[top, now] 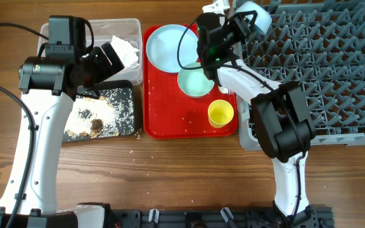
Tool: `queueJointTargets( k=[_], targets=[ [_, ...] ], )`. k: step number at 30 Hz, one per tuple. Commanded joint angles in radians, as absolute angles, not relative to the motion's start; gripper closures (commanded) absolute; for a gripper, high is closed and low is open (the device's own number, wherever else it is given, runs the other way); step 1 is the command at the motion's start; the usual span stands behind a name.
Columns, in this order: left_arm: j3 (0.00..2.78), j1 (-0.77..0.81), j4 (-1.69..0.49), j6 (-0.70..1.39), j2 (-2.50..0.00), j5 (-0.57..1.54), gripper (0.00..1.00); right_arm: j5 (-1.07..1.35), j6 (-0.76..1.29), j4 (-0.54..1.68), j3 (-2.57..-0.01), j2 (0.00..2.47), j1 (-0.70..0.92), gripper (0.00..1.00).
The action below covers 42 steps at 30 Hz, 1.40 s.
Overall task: Sort waste into correct bins and load items into the dishwasher rack
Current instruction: 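Carry the bowl with the right gripper into the dish rack and release, then reach the right gripper to the mint-green bowl and grasp its rim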
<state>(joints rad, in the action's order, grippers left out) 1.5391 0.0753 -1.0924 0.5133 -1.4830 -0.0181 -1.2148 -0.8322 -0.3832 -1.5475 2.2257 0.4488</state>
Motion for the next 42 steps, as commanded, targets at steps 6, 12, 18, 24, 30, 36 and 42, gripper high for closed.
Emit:
queueJointTargets(
  k=[6, 12, 18, 24, 30, 36, 42],
  targets=[
    [1.539, 0.072, -1.090, 0.501, -1.485, -0.028, 0.00, -1.211, -0.822, -0.372, -1.563, 2.246, 0.508, 0.50],
    [1.539, 0.072, -1.090, 0.501, -1.485, -0.028, 0.00, -1.195, -0.690, -0.328, -1.563, 2.214, 0.513, 0.49],
    [1.539, 0.072, -1.090, 0.501, -1.485, -0.028, 0.00, -0.809, -0.258, 0.158, -1.563, 2.070, 0.513, 0.43],
    [1.539, 0.072, -1.090, 0.501, -1.485, -0.028, 0.00, -0.056, 0.012, 0.487, -1.563, 1.838, 0.513, 0.34],
    [1.539, 0.072, -1.090, 0.501, -1.485, -0.028, 0.00, 0.212, 0.203, 0.603, -1.523, 1.830, 0.513, 0.31],
    [1.539, 0.072, -1.090, 0.501, -1.485, -0.028, 0.00, -0.003, 0.430, 0.662, -1.479, 1.910, 0.500, 0.44],
    [1.539, 0.072, -1.090, 0.502, -1.485, -0.028, 0.00, -0.089, 0.527, 0.682, -1.479, 1.988, 0.461, 0.58]
  ],
)
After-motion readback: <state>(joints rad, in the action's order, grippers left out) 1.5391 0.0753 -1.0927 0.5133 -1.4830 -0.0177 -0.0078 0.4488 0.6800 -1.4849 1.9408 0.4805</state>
